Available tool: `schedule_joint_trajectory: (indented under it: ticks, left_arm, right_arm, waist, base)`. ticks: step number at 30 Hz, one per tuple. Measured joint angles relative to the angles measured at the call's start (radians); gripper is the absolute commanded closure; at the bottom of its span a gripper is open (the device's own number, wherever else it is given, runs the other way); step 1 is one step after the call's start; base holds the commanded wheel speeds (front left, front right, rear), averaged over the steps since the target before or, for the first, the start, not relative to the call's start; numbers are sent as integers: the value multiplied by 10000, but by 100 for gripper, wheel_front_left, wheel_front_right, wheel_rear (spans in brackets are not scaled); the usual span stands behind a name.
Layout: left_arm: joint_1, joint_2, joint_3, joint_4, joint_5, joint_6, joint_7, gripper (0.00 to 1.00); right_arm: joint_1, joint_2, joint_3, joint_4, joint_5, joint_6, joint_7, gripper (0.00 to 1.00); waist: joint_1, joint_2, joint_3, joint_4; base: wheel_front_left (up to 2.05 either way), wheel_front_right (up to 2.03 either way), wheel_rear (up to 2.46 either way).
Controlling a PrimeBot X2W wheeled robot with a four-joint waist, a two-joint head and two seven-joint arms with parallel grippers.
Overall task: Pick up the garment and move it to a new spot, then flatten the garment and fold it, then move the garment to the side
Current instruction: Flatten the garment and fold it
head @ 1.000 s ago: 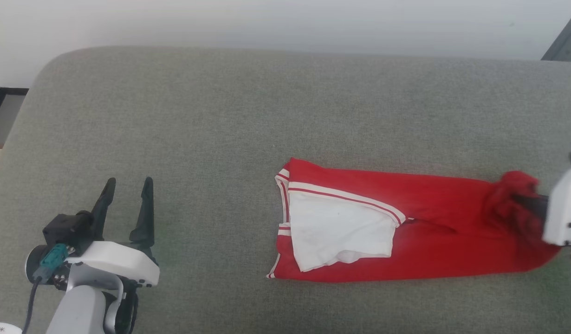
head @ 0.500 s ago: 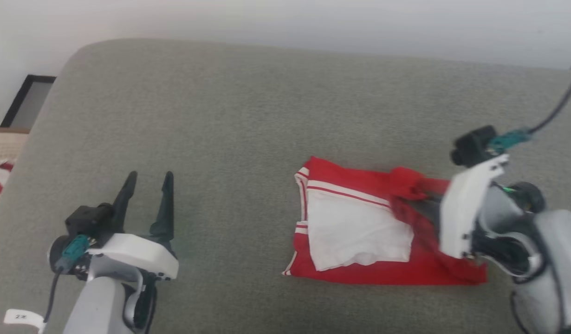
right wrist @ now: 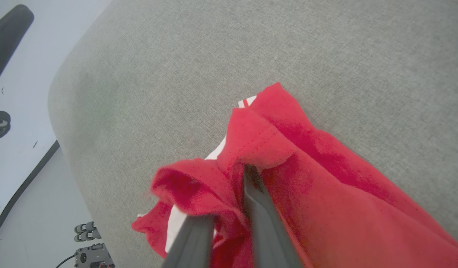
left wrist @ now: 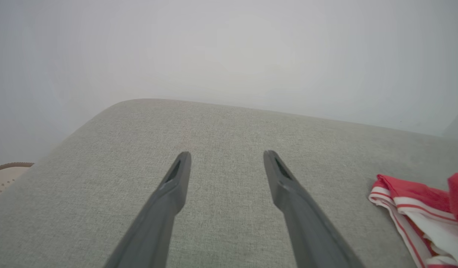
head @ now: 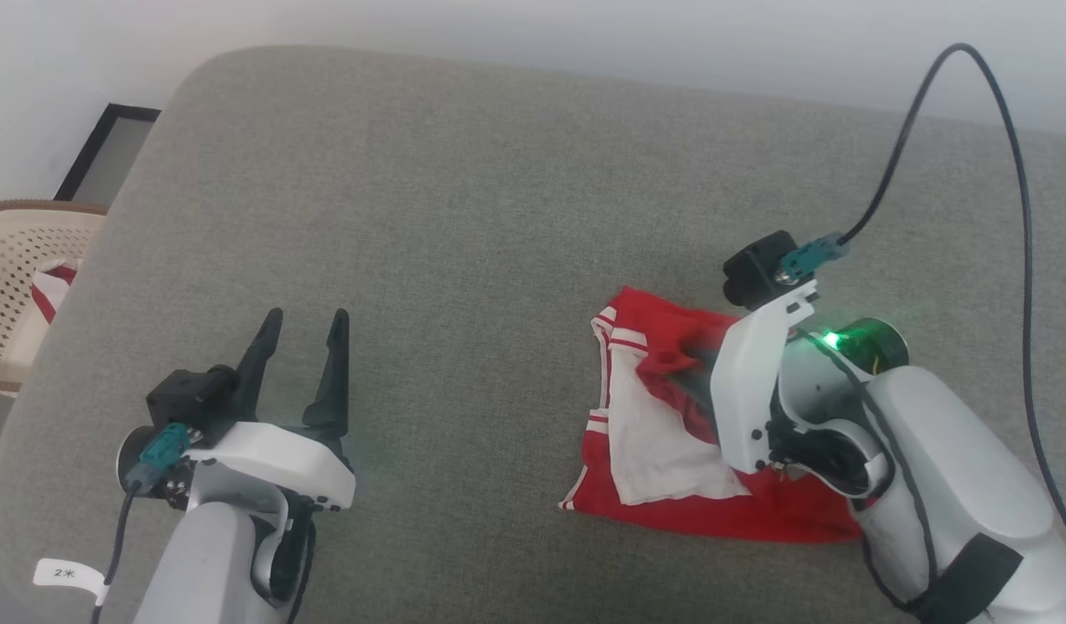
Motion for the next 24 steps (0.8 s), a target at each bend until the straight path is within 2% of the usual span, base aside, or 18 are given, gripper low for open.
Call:
schedule_joint_trajectory:
  ticks: [1, 2, 7, 13, 24]
  left_arm:
    - [-2, -4, 21, 15, 4, -4, 0, 0]
    - [-3, -4, 48, 33, 12, -12, 0, 0]
    - [74, 46, 238, 61, 27, -27, 0, 0]
    - [334, 203, 395, 31, 29, -56, 0, 0]
    - [897, 627, 619, -105, -8, -58, 2, 0]
  right_arm:
    - [-81, -19, 148, 81, 8, 0, -100, 46]
    - [-130, -50, 290, 121, 35, 0, -201, 0]
    - [-232, -226, 685, 67, 376, 2, -575, 0]
    - [-160, -878, 533, -587, 562, 2, -1277, 0]
    - [1338, -2010, -1354, -1269, -98, 0, -3312, 0]
  waist:
    - [0, 0, -17, 5]
    - [0, 0, -40, 0]
    - [0, 0, -234, -172]
    - [0, 0, -545, -555]
    - [0, 0, -1148, -1528]
  base:
    - [0, 0, 0]
    - [0, 0, 0]
    - [0, 0, 0]
    - [0, 0, 0]
    - [0, 0, 0]
